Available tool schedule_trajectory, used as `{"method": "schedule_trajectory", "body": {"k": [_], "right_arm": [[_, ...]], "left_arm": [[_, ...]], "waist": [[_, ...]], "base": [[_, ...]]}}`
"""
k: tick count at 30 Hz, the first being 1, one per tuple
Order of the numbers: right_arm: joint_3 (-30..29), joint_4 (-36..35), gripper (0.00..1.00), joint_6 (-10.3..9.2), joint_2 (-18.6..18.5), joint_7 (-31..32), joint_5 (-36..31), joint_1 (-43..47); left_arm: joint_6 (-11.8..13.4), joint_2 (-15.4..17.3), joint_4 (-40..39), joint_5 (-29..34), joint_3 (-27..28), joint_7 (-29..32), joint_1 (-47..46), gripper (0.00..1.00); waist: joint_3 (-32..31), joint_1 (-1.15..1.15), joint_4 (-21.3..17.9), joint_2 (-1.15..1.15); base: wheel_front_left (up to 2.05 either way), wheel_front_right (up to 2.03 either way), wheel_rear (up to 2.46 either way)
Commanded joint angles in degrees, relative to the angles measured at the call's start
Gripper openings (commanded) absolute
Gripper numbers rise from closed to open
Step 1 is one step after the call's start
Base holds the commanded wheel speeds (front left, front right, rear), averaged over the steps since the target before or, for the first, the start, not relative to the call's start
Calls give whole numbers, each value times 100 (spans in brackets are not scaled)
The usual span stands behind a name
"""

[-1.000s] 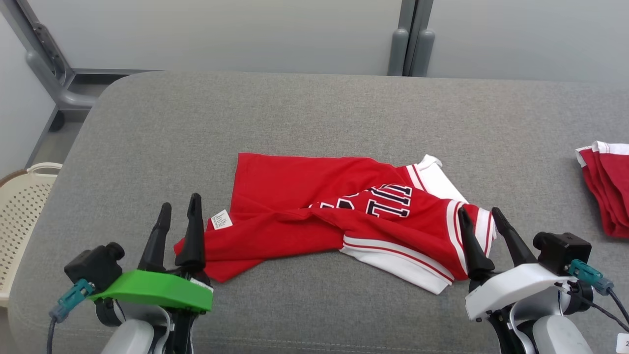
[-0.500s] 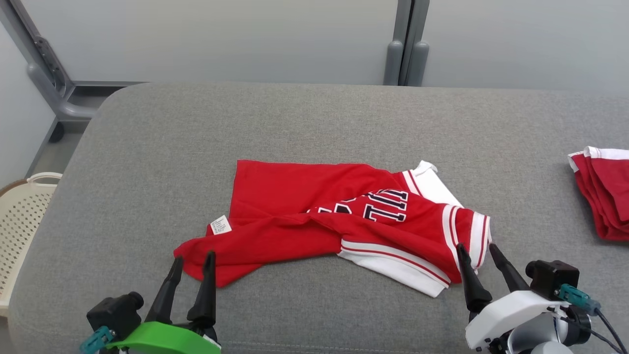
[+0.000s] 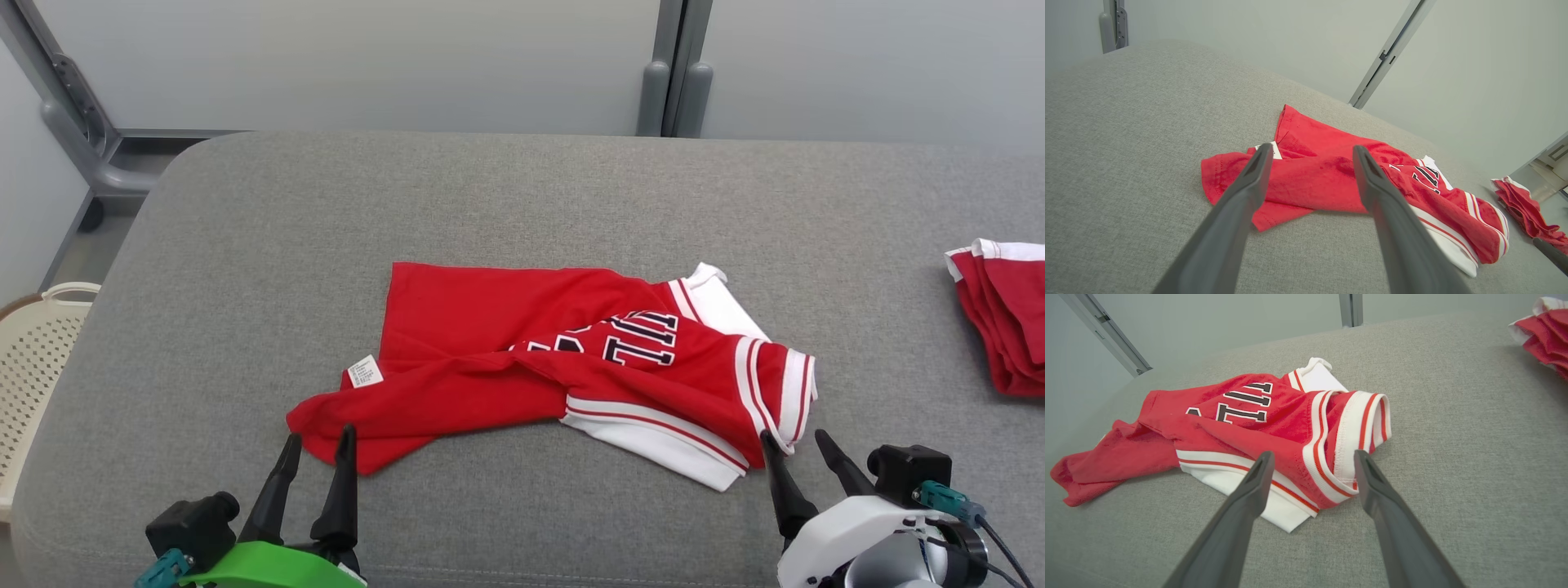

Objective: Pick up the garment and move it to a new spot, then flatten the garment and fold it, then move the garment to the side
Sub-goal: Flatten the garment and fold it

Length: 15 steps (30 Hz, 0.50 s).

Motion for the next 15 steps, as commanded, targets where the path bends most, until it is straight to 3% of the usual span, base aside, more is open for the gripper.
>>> {"method": "schedule_trajectory", "body": {"k": [1, 15], "right_arm": [[-37, 25, 100, -6, -21, 37, -60, 16], [-353, 584, 100, -6, -19, 748, -693, -325]], "left_arm": [[-9, -7, -10, 58, 19, -14, -11, 100], [15, -46, -62, 95, -76, 18, -138, 100]], "waist": [[7, 0, 4, 0], [162, 0, 237, 0]], "base": [[0, 0, 0], [0, 0, 0]]}}
